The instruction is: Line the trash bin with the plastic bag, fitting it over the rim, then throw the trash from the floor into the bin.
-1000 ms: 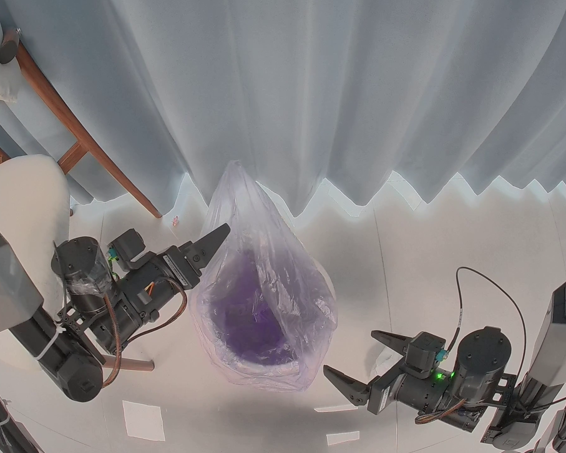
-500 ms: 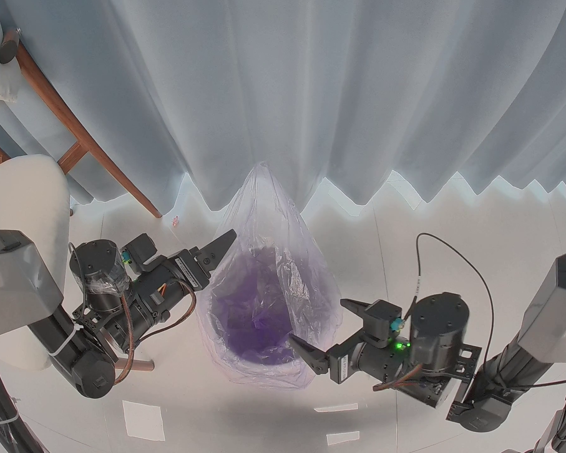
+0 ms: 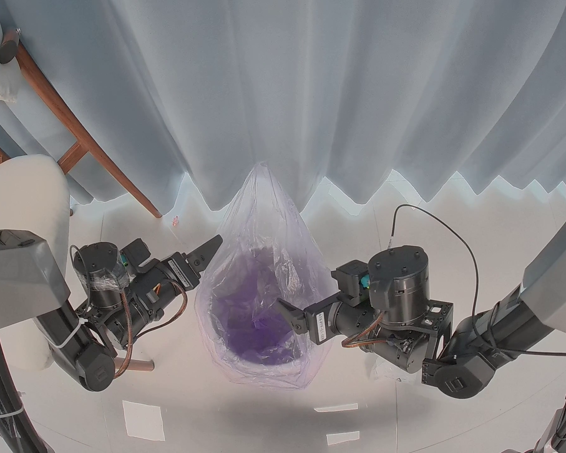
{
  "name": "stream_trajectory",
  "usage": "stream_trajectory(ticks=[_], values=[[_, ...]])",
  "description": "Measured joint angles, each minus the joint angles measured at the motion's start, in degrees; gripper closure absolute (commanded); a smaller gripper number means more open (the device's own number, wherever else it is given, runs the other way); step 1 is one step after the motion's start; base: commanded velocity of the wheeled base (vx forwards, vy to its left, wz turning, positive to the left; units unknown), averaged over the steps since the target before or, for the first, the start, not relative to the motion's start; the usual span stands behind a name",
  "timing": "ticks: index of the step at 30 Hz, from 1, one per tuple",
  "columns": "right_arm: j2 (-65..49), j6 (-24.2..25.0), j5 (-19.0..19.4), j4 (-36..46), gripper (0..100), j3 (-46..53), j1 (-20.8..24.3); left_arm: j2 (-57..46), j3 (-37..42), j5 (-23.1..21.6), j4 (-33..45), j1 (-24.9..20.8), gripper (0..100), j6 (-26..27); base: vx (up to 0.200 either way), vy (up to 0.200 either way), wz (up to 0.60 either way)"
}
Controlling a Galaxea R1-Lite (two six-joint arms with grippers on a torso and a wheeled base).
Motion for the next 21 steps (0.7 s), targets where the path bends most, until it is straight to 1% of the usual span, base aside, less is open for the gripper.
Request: stream_trajectory(ticks=[5,8,9,15,18,21], values=[[1.0,-0.1,-0.1,-0.1,0,-0.2,-0.1,2.0,-0.3,-0.2,0.0,0.8,0,0.2,0.000,0.000,0.00],[1.8,-0.1,-0.1,-0.7,0,-0.3,-0.1,3.6,-0.6,-0.4,-0.1,0.9,0,1.3,0.000,0.000,0.00],[2.1,-0.1,-0.1,-1.1,100,-0.2,-0.1,4.3,-0.8,-0.4,-0.1,0.9,0,1.9,0.000,0.000,0.00],[3.4,-0.2,-0.1,-3.1,100,-0.3,0.1,8.4,-4.0,-1.1,-0.1,1.0,0,3.8,0.000,0.000,0.00],[3.7,-0.1,-0.1,-3.4,100,-0.3,0.2,9.9,-6.7,-3.4,-0.1,1.0,0,4.0,0.000,0.000,0.00],[3.8,0.0,-0.1,-4.7,100,0.1,0.1,10.8,-8.8,-4.6,-0.1,1.0,0,4.1,0.000,0.000,0.00]])
